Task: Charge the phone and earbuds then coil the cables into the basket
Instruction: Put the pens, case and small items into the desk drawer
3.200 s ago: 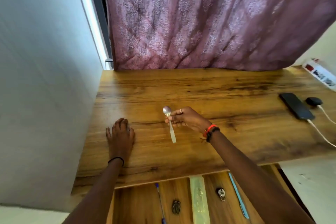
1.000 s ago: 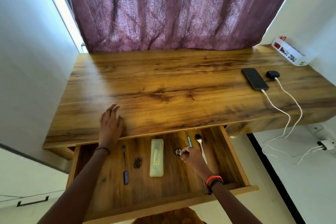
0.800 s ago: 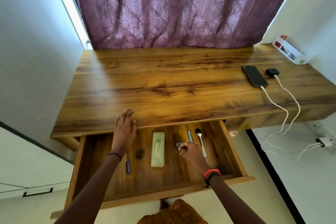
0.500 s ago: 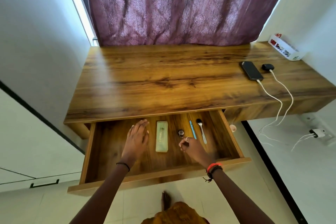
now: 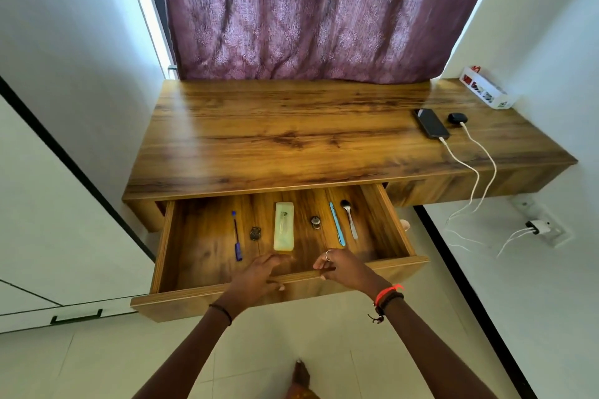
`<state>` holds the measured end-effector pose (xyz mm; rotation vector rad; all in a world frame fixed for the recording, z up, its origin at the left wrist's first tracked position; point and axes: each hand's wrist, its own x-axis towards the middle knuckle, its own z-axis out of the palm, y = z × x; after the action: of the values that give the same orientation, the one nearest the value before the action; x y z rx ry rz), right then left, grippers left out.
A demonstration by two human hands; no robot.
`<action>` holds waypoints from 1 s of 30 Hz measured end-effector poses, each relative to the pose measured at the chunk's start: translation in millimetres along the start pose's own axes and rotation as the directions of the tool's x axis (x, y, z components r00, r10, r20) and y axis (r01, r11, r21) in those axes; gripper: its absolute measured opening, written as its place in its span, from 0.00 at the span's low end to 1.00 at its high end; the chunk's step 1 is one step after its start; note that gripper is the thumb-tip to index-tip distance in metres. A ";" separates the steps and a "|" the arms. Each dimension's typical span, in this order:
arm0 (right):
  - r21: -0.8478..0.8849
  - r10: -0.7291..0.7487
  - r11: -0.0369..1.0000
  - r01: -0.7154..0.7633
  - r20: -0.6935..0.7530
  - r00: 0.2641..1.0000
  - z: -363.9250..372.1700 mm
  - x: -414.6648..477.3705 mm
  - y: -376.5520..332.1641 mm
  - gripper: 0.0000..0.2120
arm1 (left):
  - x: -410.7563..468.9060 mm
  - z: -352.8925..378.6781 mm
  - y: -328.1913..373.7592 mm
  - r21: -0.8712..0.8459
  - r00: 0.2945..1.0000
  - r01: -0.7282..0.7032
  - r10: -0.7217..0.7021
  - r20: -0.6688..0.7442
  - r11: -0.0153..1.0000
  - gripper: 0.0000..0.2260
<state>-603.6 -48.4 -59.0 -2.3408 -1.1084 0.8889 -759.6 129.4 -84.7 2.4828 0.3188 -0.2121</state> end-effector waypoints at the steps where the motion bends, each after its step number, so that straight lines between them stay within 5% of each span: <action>1: -0.017 -0.009 1.000 0.009 -0.020 1.000 -0.5 -0.3 0.6 0.12 | -0.4 1.5 -0.7 0.025 0.999 0.005 -0.004 -0.045 1.000 0.27; 11: -0.135 -0.087 0.988 0.076 -0.080 0.993 -0.9 12.0 6.4 0.12 | 6.4 19.7 -9.1 0.228 0.939 0.083 0.001 -0.345 0.970 0.21; 24: -0.233 -0.152 0.968 0.098 -0.226 0.962 -14.7 56.7 0.8 0.11 | 44.4 -3.6 -4.3 0.136 0.894 0.192 -0.116 -0.432 0.972 0.12; 30: -0.196 0.006 0.976 -0.098 -0.423 0.906 -20.5 72.8 -0.5 0.16 | 57.3 -10.7 -6.3 0.107 0.828 0.364 -0.269 -0.492 0.925 0.12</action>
<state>-554.4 7.8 -71.3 -2.5781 -0.9971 0.2578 -705.6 150.8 -92.6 2.6394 0.9659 0.2490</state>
